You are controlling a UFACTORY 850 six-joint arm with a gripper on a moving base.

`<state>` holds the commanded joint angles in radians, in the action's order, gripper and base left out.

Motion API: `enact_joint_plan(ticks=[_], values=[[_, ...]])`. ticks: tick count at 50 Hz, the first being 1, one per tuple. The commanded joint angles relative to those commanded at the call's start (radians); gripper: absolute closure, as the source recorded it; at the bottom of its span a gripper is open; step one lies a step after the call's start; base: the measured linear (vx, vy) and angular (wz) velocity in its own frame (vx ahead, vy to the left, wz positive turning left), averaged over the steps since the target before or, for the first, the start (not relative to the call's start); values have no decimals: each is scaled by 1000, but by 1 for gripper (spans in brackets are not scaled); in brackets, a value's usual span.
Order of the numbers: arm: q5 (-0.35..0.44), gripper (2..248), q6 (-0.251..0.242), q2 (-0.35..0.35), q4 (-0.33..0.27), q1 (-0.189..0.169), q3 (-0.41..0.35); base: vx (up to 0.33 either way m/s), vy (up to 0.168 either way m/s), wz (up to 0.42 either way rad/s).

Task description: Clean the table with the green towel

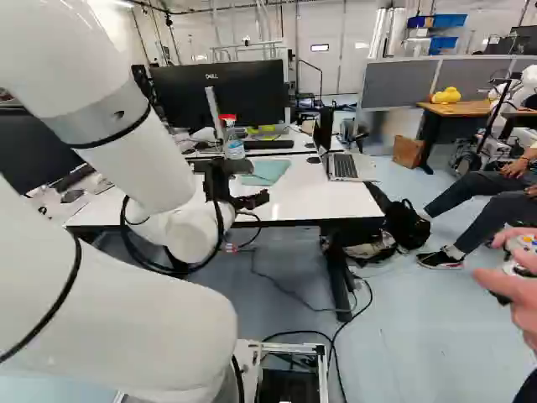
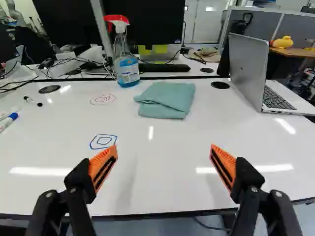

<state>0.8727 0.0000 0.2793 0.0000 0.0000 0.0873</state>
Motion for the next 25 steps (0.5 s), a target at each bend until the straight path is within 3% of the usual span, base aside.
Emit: enact_joint_plan(ticks=[25], values=[[0, 3, 0, -8, 0, 0, 6, 0, 0, 0]])
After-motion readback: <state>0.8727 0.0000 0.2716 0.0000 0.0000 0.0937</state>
